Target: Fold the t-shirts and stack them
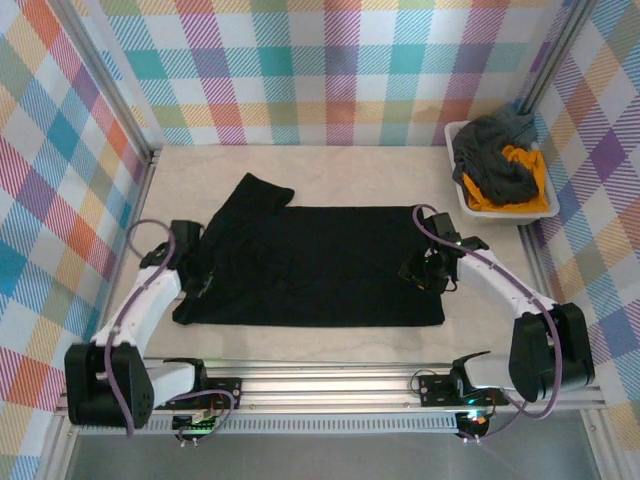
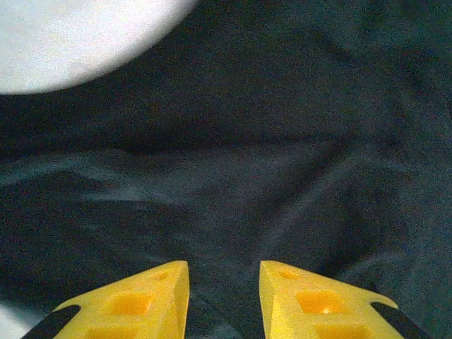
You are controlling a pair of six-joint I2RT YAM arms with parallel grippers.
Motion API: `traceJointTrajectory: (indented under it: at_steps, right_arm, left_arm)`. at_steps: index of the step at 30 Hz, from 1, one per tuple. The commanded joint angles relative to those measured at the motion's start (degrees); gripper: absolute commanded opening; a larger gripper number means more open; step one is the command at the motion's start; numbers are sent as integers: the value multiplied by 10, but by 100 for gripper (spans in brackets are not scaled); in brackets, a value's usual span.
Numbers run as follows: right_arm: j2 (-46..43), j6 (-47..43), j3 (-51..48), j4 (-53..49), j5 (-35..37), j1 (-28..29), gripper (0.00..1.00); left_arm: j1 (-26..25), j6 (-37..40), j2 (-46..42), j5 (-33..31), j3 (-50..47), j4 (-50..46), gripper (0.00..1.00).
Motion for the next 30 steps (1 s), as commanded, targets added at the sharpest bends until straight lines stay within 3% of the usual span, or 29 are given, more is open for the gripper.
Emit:
traceJointTrajectory:
  at_steps: [1,5,10,15,19,26,30]
  right_arm:
    - [35,28,-11,17,-16,11,41]
    - [81,36,-24,44,-28,14,40]
    - [116,46,-48,42,-23,27,39]
    - [107,70,-76,49,-26,62,39]
    - [84,86,-70,36,-18,80,39]
    - [6,59,29,2,26,74,44]
    - [75,7,137,15,22,20,47]
  left_arm:
    - [-39,2,71,12,15,40,32]
    - [-48,0,131,-1,12,63,30]
    - [-47,-29,106,-45,-62,53,28]
    - [4,-33,54,-37,-127,42,29]
    - [38,3,34,-21,-119,39,30]
    - [37,119,65,-35,90,-18,47]
    - [37,164,165,-4,248,-32,57]
